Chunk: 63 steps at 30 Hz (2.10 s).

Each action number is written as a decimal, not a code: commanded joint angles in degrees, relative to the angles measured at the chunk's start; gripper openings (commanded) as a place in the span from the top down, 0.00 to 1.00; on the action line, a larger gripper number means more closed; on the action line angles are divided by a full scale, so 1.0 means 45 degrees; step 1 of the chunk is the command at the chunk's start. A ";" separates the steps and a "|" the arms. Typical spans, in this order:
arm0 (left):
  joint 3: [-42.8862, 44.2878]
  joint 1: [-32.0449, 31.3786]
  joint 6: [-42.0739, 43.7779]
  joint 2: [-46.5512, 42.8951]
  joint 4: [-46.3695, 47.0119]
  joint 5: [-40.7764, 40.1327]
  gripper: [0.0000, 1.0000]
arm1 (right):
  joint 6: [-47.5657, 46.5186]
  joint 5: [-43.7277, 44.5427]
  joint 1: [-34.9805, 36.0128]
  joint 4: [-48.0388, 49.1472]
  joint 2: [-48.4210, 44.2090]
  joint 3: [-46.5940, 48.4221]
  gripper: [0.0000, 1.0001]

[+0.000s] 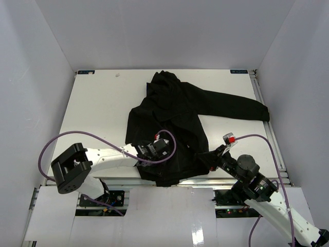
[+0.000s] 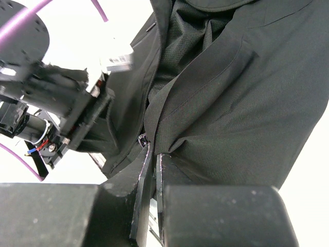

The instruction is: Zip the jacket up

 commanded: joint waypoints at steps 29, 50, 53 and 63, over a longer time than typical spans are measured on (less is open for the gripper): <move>-0.0240 -0.0940 -0.1150 -0.4717 -0.0091 -0.1192 0.99 | 0.0041 -0.0072 0.0080 0.0693 0.0057 0.0201 0.92; -0.1164 -0.0914 -0.0278 -0.6428 0.2237 -0.0830 1.00 | 0.0158 -0.0545 0.0060 0.1918 0.1442 0.0198 0.92; -0.1775 -0.0913 0.0140 -0.6910 0.4116 -0.0971 1.00 | 0.0176 -0.0841 0.0060 0.2525 0.1840 0.0304 0.92; -0.4493 -0.0933 0.2249 -0.8793 1.1915 -0.1839 1.00 | 0.0408 -0.2205 0.0060 0.5375 0.3387 0.0066 0.92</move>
